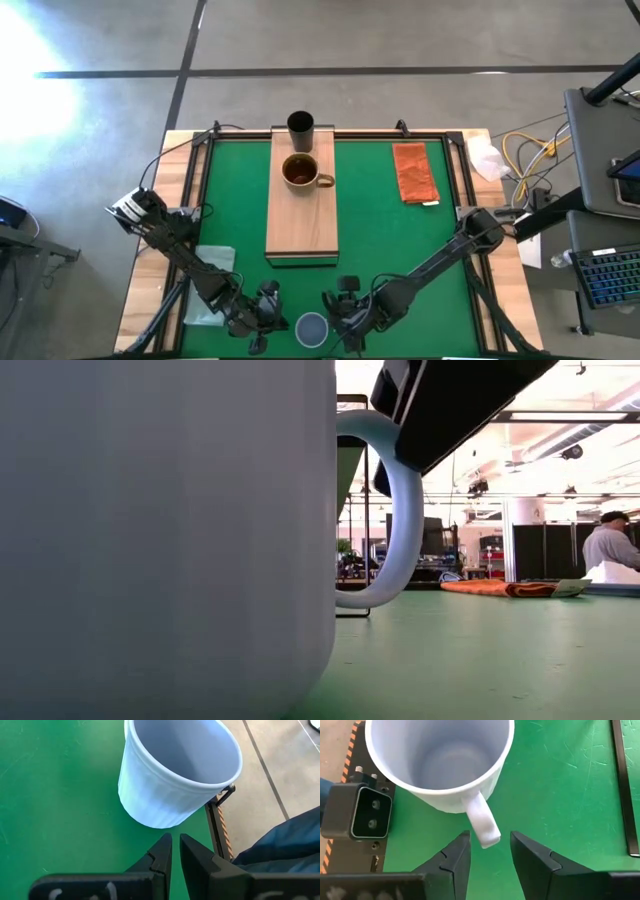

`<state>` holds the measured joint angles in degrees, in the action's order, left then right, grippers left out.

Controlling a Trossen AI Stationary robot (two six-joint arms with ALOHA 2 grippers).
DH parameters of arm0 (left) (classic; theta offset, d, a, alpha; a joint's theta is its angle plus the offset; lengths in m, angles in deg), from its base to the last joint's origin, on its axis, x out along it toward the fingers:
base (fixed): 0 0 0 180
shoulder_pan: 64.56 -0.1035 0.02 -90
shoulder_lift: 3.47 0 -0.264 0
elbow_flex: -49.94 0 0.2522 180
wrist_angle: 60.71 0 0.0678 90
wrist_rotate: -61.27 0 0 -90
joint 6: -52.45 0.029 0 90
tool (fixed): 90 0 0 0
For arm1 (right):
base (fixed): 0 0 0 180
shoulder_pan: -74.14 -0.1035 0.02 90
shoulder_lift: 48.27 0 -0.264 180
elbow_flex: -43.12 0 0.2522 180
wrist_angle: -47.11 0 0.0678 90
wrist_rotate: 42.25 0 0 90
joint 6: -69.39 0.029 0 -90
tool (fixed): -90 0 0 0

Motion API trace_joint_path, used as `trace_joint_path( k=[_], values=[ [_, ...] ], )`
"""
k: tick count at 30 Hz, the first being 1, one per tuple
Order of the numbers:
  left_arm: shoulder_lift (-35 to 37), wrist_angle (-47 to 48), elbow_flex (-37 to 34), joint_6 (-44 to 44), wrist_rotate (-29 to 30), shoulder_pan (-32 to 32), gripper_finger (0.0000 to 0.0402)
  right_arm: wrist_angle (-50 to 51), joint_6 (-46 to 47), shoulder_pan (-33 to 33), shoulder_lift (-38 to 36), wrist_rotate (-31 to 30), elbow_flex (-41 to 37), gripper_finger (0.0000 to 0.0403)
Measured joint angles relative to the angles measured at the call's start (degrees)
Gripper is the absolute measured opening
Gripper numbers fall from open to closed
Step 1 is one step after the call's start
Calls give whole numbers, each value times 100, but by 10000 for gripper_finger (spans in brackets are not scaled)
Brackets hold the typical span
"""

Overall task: Stack small to large cups/mugs on shelf
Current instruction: Put the gray mug on the shelf

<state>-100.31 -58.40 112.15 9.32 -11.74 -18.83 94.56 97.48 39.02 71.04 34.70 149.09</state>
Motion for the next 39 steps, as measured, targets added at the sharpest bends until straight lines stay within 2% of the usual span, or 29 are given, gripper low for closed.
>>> trace_joint_path(
  k=[12, 21, 39],
  values=[
    [0, 1, -7, -9, 0, -2, 22, -212, 39, 95, 0, 143, -42, 50],
    [0, 1, -7, -13, 33, -2, 22, -218, 196, 101, 0, 251, -49, 14],
    [0, 1, -7, -22, 46, -2, 22, -238, 205, 125, -2, 184, -31, 8]
  ],
)
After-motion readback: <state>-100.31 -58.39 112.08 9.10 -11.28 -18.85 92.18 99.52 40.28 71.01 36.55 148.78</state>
